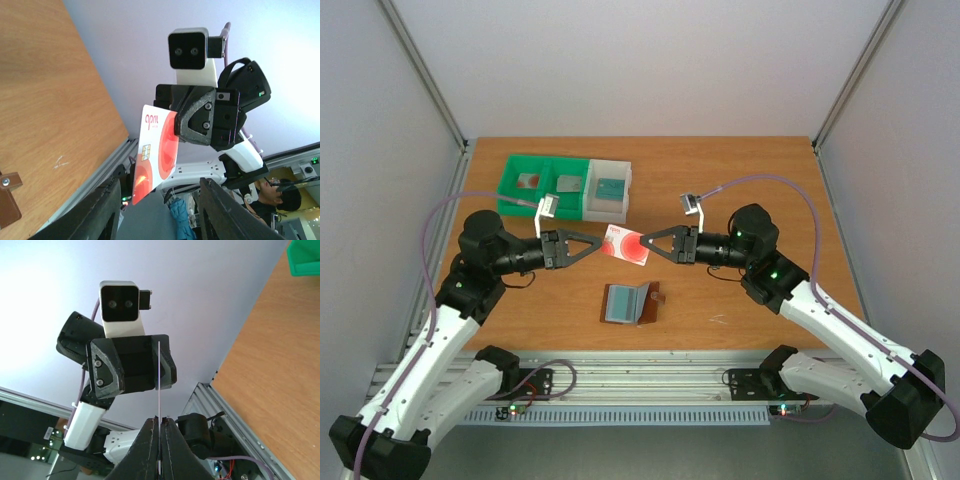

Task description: Take the credit cards out of the card holder

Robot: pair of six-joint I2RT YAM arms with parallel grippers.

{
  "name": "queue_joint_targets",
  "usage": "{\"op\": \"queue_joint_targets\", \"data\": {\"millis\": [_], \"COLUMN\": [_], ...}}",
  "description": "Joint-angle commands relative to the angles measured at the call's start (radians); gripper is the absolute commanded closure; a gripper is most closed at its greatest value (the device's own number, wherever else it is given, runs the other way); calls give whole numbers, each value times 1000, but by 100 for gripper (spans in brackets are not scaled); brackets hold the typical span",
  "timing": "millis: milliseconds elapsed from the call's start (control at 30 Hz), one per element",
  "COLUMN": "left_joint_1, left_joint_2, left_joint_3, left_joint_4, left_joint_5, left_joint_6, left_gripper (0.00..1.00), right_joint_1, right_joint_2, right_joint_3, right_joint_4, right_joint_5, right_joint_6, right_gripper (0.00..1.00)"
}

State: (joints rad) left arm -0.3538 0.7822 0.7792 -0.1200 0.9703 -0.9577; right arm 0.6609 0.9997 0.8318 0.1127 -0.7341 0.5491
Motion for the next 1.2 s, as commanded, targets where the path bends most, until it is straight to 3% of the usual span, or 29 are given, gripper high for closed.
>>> {"op": "queue_joint_targets", "data": {"millis": [0,200,467,533,633,867,967,1167], "left_joint_1": [3,2,2,3,3,3,3,4], "left_joint_2": [11,19,34,40,39,32,34,46], "left_joint_3": [-15,-65,-84,-93,-107,-113,-103,-96], "left_joint_4": [95,223,219,232,252,255,223,212], "left_joint_5": [-19,-13,-21,-19,-21,-25,-34,-59], "left_joint_6": [-38,-119,-127,-133,-149,-136,-102,-94], "left_gripper": [54,77,76,81,99,100,100,99], "right_joint_1": [-4,-4,-5,-5,-4,-4,-6,-10], "right_joint_2": [-4,6,11,16,26,41,22,-21], "right_joint_3": [-27,-64,-79,-84,-97,-98,-94,-100], "right_joint_4": [104,169,165,175,205,190,132,40], "right_joint_5": [2,19,44,45,50,59,69,91], "right_joint_6": [67,116,122,130,144,138,97,50], "right_gripper": [99,99,99,99,99,98,86,50]}}
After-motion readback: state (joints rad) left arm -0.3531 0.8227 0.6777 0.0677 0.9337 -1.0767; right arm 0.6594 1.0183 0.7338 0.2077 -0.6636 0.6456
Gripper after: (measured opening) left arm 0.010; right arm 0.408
